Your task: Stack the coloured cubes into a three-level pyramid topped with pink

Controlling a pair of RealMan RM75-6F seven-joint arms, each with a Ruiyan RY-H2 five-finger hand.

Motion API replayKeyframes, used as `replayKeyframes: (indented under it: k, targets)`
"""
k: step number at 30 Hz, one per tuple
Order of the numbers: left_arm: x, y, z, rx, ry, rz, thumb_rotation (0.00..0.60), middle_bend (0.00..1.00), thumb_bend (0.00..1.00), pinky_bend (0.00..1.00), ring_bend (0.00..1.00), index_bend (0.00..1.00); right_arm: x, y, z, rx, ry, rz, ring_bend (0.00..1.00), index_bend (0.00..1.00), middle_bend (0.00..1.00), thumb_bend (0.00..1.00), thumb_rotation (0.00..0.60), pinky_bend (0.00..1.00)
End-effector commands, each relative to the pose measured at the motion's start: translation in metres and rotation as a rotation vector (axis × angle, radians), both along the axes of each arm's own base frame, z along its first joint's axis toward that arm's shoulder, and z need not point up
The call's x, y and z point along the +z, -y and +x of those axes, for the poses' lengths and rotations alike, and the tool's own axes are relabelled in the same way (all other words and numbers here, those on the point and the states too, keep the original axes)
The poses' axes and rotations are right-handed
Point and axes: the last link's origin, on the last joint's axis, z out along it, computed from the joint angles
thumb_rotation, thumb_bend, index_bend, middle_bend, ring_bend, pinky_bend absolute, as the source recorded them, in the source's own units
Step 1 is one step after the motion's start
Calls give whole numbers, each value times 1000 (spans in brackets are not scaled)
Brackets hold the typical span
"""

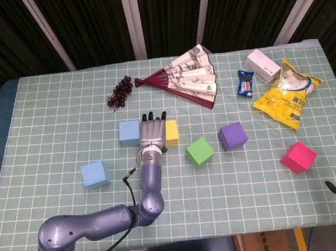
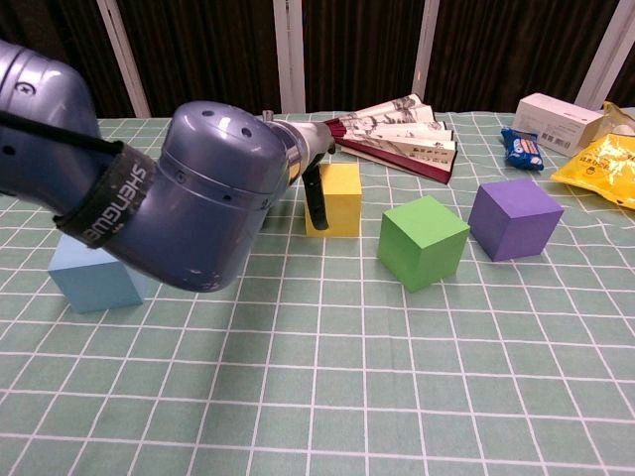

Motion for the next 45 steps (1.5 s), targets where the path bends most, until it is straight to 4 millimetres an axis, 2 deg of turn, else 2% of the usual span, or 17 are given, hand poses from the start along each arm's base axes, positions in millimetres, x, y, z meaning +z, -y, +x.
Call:
replayKeyframes:
  k: [1,8,16,45]
  targets:
    - [0,-1,-1,-2,0,2,600,186,166,0,0,0,0,0,0,-1,1,0,0,0,0,236,600,0]
    - [-2,0,0,-12,23,-11,600,189,171,0,0,0,-1,0,0,-3,3,4,0,0,0,236,600,0]
    - [-3,-1,3,-28,49,9,600,208,337,0,0,0,0,0,0,-4,5,3,0,0,0,237,600,0]
    - [-3,-1,2,-37,52,-15,600,211,340,0,0,0,-1,0,1,-3,8,3,0,0,0,237,600,0]
